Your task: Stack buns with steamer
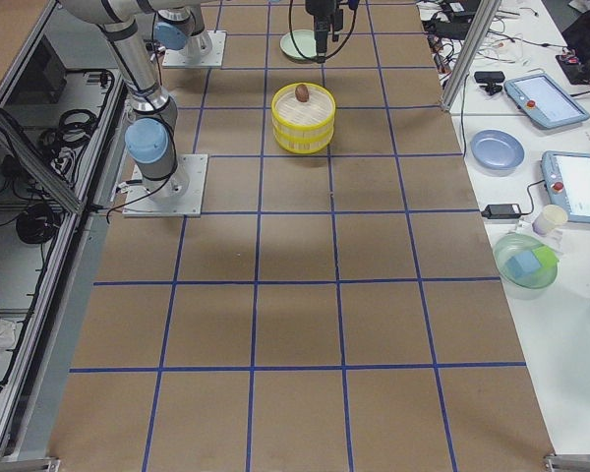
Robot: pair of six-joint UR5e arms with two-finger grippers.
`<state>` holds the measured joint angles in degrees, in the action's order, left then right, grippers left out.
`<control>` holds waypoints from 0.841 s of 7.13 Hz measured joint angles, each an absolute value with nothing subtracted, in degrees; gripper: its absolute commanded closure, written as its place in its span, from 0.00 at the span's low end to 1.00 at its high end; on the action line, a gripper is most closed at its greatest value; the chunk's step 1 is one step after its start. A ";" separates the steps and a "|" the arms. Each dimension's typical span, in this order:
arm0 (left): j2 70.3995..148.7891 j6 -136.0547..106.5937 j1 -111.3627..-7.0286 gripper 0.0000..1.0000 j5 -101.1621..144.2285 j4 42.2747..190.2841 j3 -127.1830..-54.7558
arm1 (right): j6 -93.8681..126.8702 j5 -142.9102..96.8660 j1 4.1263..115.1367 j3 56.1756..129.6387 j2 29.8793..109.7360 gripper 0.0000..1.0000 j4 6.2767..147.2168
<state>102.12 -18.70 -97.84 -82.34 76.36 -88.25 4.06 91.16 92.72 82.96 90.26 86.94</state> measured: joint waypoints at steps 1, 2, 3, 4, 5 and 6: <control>99.83 -9.83 -93.56 0.00 -85.30 81.08 -87.43 | 4.07 91.15 92.72 82.97 90.26 0.00 86.96; 97.40 -1.80 -89.76 0.00 -88.58 85.05 -87.07 | 4.15 91.14 92.72 82.99 90.26 0.00 86.94; 94.86 2.76 -87.62 0.00 -91.12 87.59 -86.94 | 4.22 91.14 92.72 83.03 90.26 0.00 86.93; 92.21 4.24 -86.82 0.00 -92.71 89.21 -86.93 | 4.21 91.14 92.72 83.07 90.26 0.00 86.95; 90.00 4.62 -86.65 0.00 -93.39 89.86 -87.16 | 4.16 91.14 92.72 83.11 90.26 0.00 86.99; 88.41 4.71 -86.69 0.00 -93.81 90.17 -87.73 | 4.14 91.14 92.72 83.13 90.27 0.00 87.00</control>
<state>88.41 4.71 -86.69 -93.81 90.17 -87.73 4.14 91.14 92.72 83.13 90.27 87.00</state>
